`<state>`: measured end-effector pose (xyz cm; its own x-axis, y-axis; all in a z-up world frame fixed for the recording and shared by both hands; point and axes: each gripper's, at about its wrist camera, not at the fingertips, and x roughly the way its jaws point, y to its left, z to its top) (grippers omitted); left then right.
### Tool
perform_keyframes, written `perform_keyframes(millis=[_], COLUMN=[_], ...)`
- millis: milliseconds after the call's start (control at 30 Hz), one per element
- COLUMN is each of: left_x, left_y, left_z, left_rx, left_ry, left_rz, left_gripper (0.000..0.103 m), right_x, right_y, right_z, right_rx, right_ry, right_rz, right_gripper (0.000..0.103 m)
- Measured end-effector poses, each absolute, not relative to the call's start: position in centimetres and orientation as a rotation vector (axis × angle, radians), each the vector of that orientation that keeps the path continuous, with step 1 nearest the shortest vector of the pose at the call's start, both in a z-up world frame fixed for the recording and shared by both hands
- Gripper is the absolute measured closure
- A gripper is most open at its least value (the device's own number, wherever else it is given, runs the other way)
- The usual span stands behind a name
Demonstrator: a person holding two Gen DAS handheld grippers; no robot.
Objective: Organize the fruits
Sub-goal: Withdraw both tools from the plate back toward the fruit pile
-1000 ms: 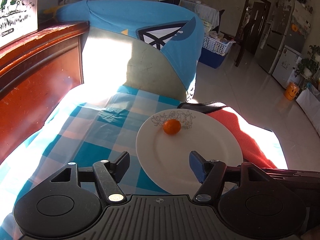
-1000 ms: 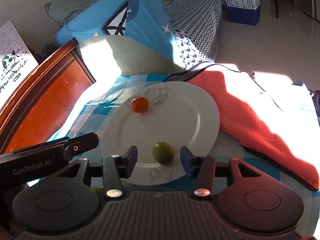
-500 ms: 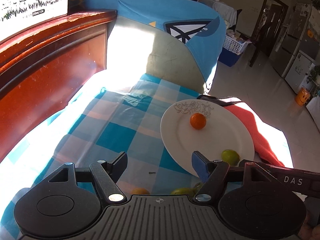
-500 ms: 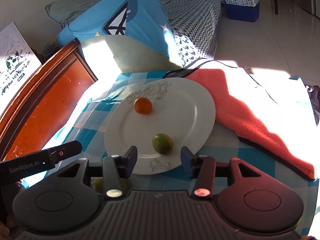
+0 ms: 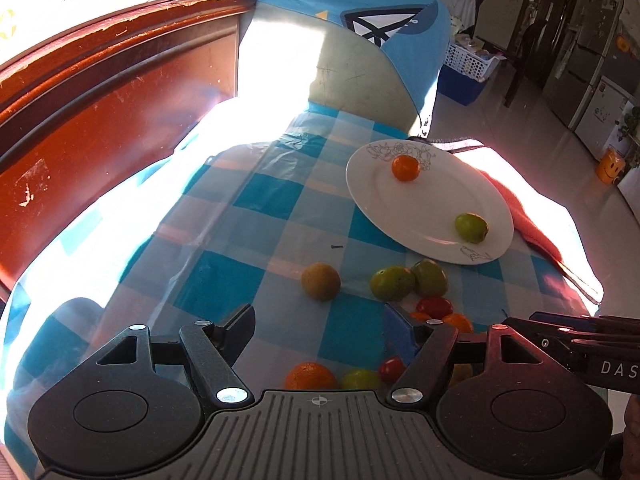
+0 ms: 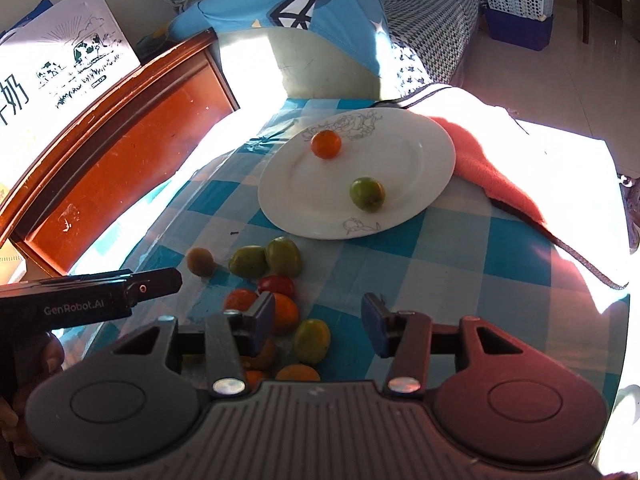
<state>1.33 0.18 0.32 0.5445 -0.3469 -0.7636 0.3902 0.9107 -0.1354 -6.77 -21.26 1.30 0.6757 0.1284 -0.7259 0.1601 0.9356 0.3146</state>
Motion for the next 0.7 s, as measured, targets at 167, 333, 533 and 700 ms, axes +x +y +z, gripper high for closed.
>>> perform_keyframes(millis=[167, 333, 533, 700], left_x=[0.6, -0.2, -0.1, 0.4], left_y=[1.3, 1.6, 2.0, 2.6], left_z=[-0.4, -1.1, -1.4, -1.7], left_rx=[0.045, 0.068, 0.056, -0.005], left_ry=[0.915, 0.933, 0.935, 0.966], left_rz=[-0.425, -0.427, -0.407, -0.403], left_gripper=[0.035, 0.039, 0.043, 0.048], right_x=[-8.2, -8.4, -8.1, -7.7], right_y=[-21.2, -21.3, -21.5, -21.0], right_z=[0.7, 0.2, -0.3, -0.7], right_rx=[0.411, 0.440, 0.458, 0.441], right_ry=[0.845, 0.857, 0.876, 0.893], right_rz=[-0.036, -0.045, -0.052, -0.046], right_gripper=[0.055, 0.057, 0.057, 0.058])
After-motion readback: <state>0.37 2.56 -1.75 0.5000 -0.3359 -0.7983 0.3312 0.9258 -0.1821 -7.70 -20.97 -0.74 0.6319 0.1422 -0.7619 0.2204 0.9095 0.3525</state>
